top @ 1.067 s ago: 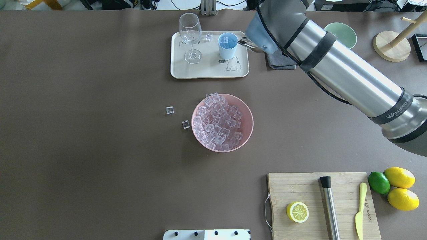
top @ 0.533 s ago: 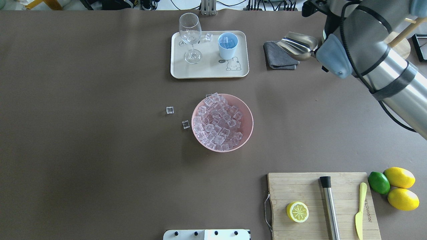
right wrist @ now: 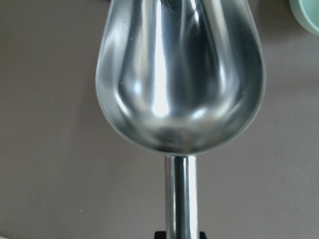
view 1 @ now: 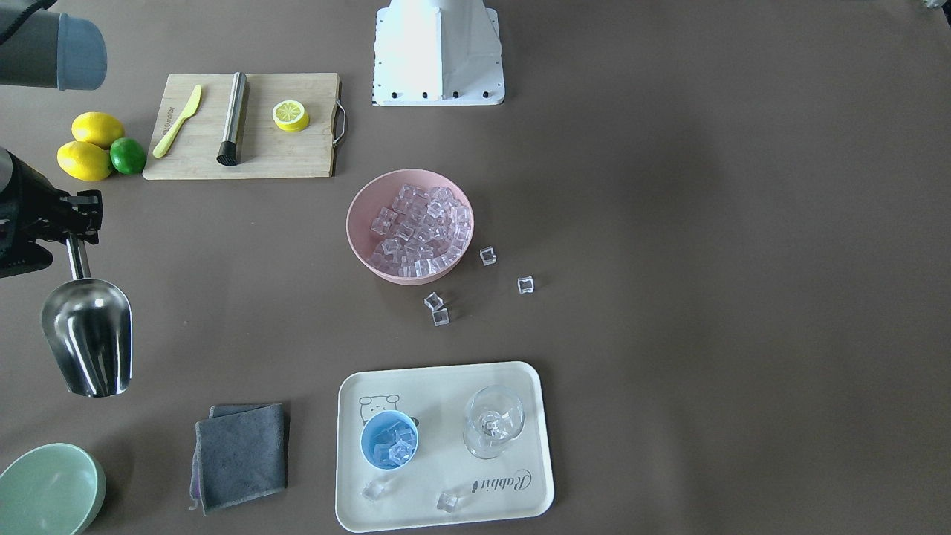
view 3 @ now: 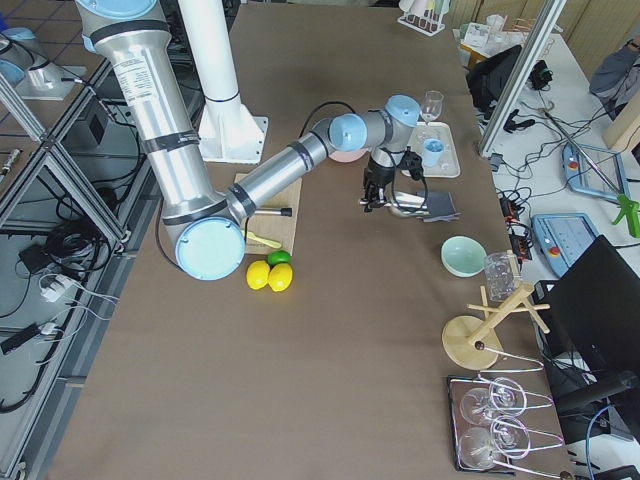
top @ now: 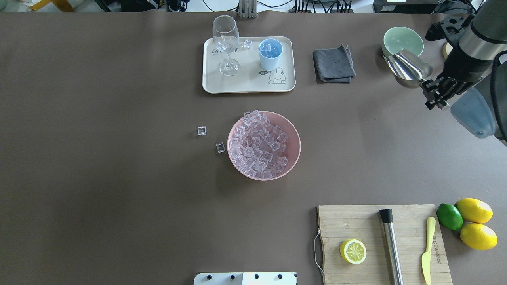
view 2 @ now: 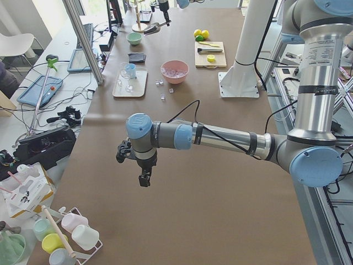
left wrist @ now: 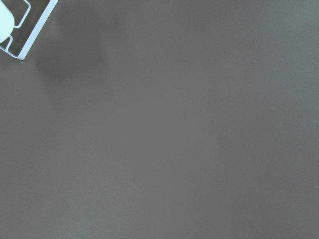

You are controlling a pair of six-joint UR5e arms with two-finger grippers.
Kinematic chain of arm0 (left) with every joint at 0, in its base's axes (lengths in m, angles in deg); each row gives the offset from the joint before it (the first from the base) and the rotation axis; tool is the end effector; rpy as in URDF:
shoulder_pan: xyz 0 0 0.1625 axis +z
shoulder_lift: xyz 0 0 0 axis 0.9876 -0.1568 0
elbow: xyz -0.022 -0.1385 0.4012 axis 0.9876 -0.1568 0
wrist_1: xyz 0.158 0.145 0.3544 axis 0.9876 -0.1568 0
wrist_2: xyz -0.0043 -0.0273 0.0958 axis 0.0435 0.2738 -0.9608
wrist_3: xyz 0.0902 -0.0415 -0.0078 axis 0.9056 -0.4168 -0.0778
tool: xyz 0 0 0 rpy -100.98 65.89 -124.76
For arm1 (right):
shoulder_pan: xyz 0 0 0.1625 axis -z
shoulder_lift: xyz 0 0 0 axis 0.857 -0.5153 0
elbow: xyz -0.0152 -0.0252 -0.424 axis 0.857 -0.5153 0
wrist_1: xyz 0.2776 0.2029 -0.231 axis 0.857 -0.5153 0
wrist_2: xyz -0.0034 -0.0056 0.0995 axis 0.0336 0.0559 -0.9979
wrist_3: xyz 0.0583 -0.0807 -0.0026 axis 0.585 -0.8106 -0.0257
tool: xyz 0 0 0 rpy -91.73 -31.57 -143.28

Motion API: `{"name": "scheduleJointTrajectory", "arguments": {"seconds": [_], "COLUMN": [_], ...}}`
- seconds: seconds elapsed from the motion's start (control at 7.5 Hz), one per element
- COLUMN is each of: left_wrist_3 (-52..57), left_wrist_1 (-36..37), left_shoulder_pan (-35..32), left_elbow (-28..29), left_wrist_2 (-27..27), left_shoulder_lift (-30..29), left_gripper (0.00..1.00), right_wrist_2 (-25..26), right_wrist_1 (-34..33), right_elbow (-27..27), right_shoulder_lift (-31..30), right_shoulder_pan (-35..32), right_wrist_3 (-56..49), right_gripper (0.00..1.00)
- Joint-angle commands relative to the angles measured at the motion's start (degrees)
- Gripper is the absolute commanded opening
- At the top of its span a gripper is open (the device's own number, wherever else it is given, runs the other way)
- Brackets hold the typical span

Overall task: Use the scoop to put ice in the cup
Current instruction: 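Carry the empty scoop back and lower it onto the table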

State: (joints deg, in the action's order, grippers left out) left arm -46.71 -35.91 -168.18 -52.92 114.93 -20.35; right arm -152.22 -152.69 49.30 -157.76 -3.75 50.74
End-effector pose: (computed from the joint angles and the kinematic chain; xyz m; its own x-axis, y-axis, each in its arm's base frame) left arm -0.0432 -0.5020 0.5980 0.7440 0.1432 -0.6526 -0.1021 0.9897 0.1007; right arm -0.1970 -0.5362 0.3923 0.7255 -0.2250 0.6504 0.2603 0.9646 0.0433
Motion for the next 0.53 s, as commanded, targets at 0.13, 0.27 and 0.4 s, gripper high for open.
{"name": "scheduleJointTrajectory", "arguments": {"seconds": [0.13,0.27,0.4], "left_wrist_3": [0.05,-0.04,-0.13], "left_wrist_1": [-4.71,-5.01,-5.01], "left_shoulder_pan": [-3.15,-2.89,-2.63], "left_elbow": [-0.02,0.5,0.77], "left_wrist_2": [-0.09,-0.09,-0.09], "left_shoulder_lift": [2.66,2.58,2.58], "left_gripper": [0.99,0.99,0.99], "right_wrist_2": [0.43,0.43,0.43], "right_wrist_1": [18.55,23.68,28.69], "right_elbow": [3.48,2.78,-0.27], "right_shoulder_lift": [-20.4,-24.64,-26.43], "right_shoulder_pan": [-1.34,-1.69,-1.96], "right_wrist_3": [9.23,9.76,9.59], "right_gripper": [0.0,0.0,0.0]}}
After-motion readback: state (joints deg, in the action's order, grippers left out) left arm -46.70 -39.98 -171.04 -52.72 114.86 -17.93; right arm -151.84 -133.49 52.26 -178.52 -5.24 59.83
